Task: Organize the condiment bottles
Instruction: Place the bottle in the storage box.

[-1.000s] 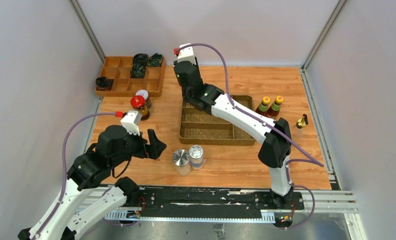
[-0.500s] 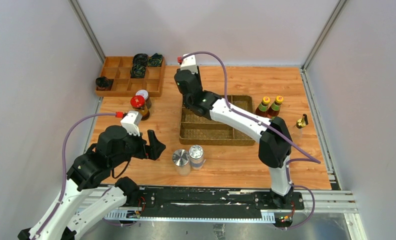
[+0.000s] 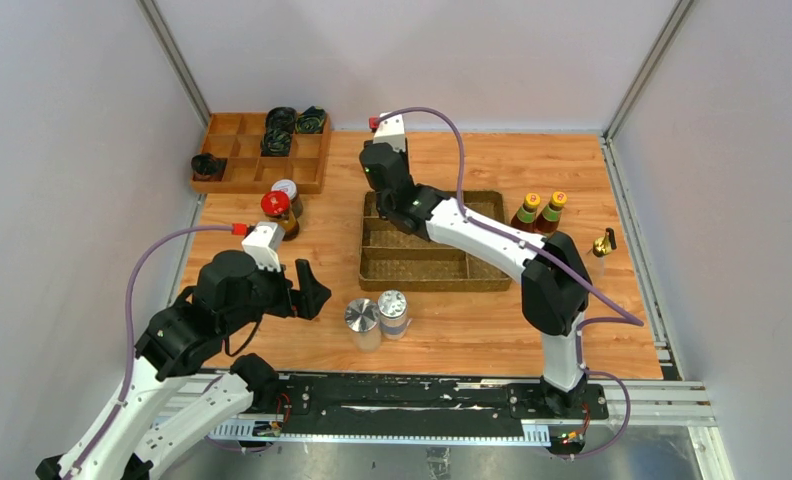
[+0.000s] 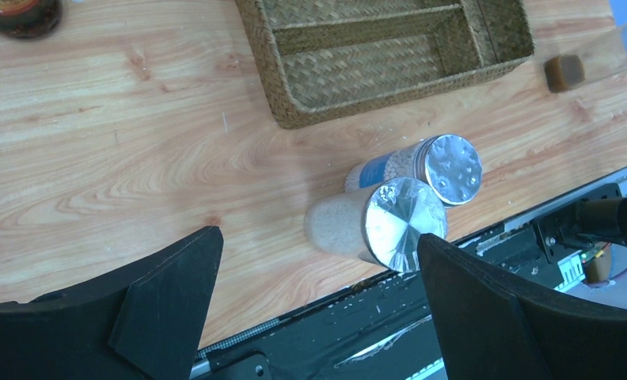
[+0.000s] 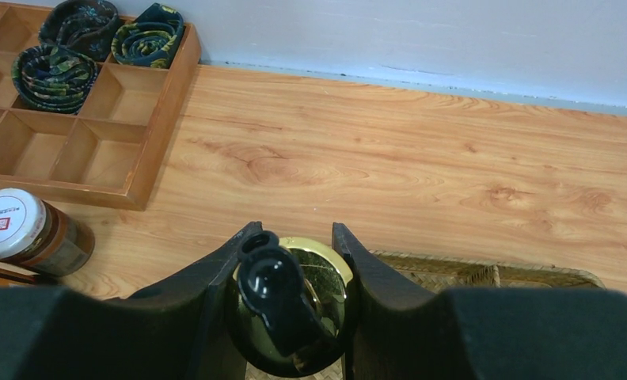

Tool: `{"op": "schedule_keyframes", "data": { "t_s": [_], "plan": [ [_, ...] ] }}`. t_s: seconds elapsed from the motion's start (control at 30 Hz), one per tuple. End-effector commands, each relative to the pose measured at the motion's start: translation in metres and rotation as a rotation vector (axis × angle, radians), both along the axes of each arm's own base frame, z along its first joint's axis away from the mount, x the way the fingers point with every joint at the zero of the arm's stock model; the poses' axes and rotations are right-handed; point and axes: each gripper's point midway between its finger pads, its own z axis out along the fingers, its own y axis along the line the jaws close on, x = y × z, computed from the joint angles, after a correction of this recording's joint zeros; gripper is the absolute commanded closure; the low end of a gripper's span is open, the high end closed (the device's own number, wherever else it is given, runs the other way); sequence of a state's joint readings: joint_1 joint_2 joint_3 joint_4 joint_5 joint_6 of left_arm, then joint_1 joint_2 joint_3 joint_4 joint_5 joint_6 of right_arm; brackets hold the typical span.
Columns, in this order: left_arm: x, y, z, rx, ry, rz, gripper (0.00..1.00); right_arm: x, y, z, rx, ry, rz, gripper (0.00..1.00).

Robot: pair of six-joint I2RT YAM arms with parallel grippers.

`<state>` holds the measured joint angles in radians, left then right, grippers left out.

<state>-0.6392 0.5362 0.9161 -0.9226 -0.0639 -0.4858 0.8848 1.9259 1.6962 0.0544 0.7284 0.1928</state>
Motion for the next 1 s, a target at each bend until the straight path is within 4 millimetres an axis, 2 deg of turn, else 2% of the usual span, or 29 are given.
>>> {"op": "schedule_keyframes", "data": {
  "t_s": [0.0,0.4,0.97],
  "plan": [
    [0.001,0.0,-0.006,0.022,0.013,0.001,0.0,0.006,-0.007,0.047,0.163,-0.096,-0.019,0.77],
    [0.004,-0.001,-0.008,0.031,0.021,0.007,0.0,0.013,-0.002,0.014,0.131,-0.036,0.027,0.76],
    [0.004,-0.001,-0.009,0.026,0.022,0.007,0.0,0.02,0.009,-0.018,0.057,0.024,0.054,0.75]
  ]
}}
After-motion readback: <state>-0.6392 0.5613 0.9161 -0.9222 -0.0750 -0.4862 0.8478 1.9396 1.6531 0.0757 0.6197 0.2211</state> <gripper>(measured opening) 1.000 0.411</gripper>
